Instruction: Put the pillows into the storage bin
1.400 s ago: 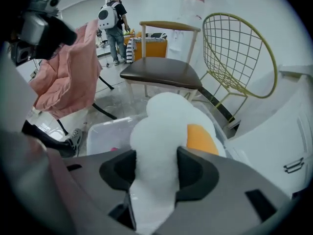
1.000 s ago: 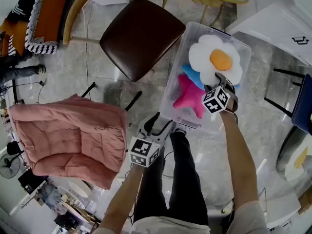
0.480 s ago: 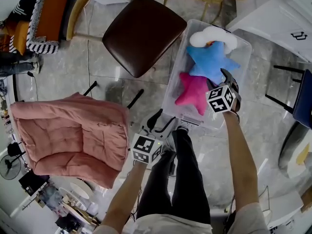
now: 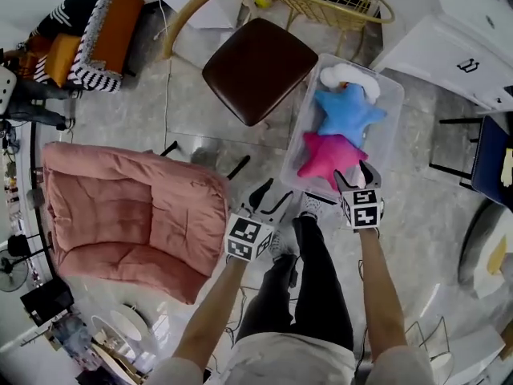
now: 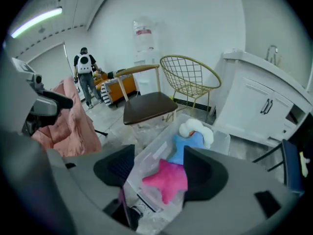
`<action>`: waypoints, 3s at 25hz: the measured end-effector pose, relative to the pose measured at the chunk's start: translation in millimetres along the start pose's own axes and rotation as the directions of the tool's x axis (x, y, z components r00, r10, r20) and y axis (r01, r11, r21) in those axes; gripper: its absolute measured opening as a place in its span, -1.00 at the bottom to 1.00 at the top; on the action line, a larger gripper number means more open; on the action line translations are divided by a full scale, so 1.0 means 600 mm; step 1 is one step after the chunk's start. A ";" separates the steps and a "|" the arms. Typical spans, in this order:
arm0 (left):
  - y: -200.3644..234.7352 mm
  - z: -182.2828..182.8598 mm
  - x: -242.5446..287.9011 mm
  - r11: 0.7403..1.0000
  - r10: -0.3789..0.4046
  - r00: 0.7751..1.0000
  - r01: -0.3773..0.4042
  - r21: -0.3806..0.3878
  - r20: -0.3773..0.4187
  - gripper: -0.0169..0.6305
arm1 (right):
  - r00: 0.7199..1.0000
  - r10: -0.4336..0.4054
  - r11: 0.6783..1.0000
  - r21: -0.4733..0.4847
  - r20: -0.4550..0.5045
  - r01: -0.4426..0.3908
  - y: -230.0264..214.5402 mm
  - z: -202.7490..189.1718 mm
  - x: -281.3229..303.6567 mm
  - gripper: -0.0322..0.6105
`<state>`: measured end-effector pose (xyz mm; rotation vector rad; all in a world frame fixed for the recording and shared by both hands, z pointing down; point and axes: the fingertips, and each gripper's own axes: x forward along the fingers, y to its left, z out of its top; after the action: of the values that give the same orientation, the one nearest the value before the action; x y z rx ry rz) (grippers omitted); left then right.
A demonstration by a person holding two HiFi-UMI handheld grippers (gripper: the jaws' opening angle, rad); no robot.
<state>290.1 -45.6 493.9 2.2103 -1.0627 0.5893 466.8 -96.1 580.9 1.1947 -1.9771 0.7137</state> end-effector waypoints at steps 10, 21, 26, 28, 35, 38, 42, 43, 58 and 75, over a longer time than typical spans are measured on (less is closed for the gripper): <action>-0.104 -0.044 -0.215 0.994 -0.063 0.998 0.063 0.090 0.000 -0.25 | 0.989 0.023 0.980 0.192 0.144 -0.051 0.166 -0.013 -0.253 0.06; -0.159 -0.034 -0.392 0.991 -0.045 0.997 0.037 0.125 0.062 -0.25 | 0.978 0.018 0.987 0.151 0.208 -0.050 0.290 -0.028 -0.445 0.06; -0.187 -0.012 -0.415 0.997 -0.044 0.992 0.037 0.066 0.115 -0.25 | 0.975 0.016 0.988 0.144 0.224 -0.050 0.343 -0.034 -0.487 0.06; -0.205 -0.005 -0.422 0.998 -0.050 0.989 0.044 0.043 0.136 -0.25 | 0.971 0.022 0.988 0.145 0.236 -0.057 0.367 -0.040 -0.500 0.06; -0.230 -0.014 -0.443 0.994 -0.074 0.988 0.063 0.089 0.137 -0.25 | 0.954 0.013 0.993 0.108 0.300 -0.047 0.406 -0.030 -0.524 0.05; -0.219 -0.029 -0.461 0.998 -0.057 0.987 0.051 0.043 0.149 -0.25 | 0.951 0.014 0.994 0.102 0.309 -0.047 0.416 -0.035 -0.532 0.02; -0.217 -0.042 -0.467 0.998 -0.056 0.983 0.055 0.010 0.176 -0.25 | 0.946 -0.005 0.991 0.131 0.323 -0.040 0.411 -0.050 -0.540 -0.04; -0.217 -0.043 -0.466 0.999 -0.053 0.982 0.052 0.010 0.179 -0.28 | 0.947 -0.010 0.990 0.138 0.322 -0.036 0.409 -0.055 -0.540 -0.07; -0.213 -0.050 -0.486 1.000 0.012 0.976 -0.007 -0.024 0.218 -0.90 | 0.940 -0.105 0.977 0.210 0.323 0.037 0.373 -0.076 -0.548 -0.58; -0.238 -0.065 -0.474 0.998 -0.069 0.983 0.067 0.018 0.168 -0.91 | 0.929 -0.125 0.968 0.247 0.349 0.038 0.363 -0.068 -0.545 -0.91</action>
<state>235.3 203.4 299.6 2.3305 -1.0643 0.3858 387.5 193.2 324.1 1.6426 -2.1660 0.7420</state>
